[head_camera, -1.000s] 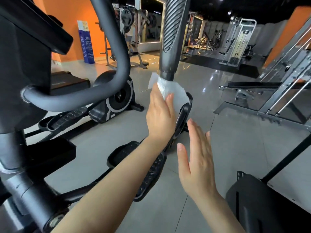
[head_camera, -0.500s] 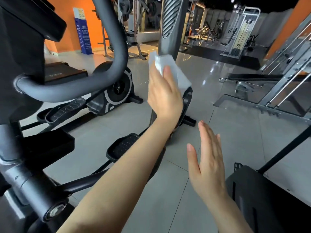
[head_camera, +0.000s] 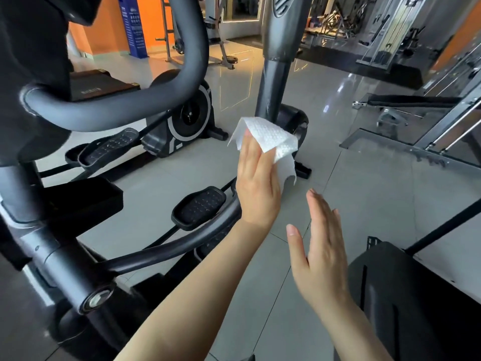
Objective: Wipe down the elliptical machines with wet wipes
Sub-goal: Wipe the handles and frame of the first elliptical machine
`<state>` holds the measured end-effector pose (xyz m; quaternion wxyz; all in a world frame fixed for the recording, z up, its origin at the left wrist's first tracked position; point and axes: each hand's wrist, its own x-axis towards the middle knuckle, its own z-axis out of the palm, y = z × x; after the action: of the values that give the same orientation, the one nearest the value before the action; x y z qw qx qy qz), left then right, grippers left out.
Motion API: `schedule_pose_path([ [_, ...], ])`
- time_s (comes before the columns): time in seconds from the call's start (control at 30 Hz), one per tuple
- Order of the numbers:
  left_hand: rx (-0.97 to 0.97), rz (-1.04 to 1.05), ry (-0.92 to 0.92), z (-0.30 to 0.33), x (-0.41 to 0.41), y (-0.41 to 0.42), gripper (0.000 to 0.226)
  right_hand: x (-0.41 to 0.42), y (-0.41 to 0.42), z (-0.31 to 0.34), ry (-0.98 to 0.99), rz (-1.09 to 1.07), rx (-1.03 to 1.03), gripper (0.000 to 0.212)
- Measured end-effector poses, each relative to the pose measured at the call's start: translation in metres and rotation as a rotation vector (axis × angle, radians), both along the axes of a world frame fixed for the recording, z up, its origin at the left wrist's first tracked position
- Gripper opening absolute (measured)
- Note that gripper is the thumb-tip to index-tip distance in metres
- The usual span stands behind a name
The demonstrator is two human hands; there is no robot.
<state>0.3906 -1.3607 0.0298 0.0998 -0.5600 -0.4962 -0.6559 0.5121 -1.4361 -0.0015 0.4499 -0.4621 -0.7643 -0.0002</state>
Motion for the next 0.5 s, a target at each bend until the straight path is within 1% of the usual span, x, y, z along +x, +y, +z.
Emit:
schedule_pose_path([
  [0.1, -0.058, -0.055, 0.159, -0.034, -0.006, -0.011, 0.038, 0.002, -0.002, -0.005, -0.018, 0.007, -0.023, 0.056],
  [0.17, -0.097, -0.107, 0.222, -0.058, -0.010, -0.023, 0.045, 0.006, -0.004, -0.008, -0.027, 0.010, -0.044, 0.055],
  [0.23, -0.139, -0.142, 0.218, -0.075, -0.010, -0.043, 0.056, 0.009, -0.006, -0.010, -0.034, 0.017, -0.073, 0.055],
  [0.3, -0.219, -0.137, 0.177, -0.082, -0.010, -0.070, 0.050, 0.012, -0.009, -0.012, -0.019, 0.035, -0.091, 0.054],
  [0.37, -0.356, -0.185, 0.064, -0.074, -0.011, -0.098, 0.038, 0.012, -0.012, -0.013, 0.004, 0.068, -0.095, 0.052],
  [0.43, -0.590, -0.269, -0.166, -0.056, -0.015, -0.121, 0.031, 0.011, -0.015, -0.010, 0.042, 0.113, -0.111, 0.050],
  [0.47, -0.696, -0.315, -0.284, -0.050, -0.020, -0.128, 0.031, 0.008, -0.017, -0.007, 0.069, 0.143, -0.136, 0.049],
  [0.5, -0.779, -0.359, -0.361, -0.045, -0.025, -0.133, 0.031, 0.005, -0.020, -0.002, 0.105, 0.187, -0.181, 0.050],
])
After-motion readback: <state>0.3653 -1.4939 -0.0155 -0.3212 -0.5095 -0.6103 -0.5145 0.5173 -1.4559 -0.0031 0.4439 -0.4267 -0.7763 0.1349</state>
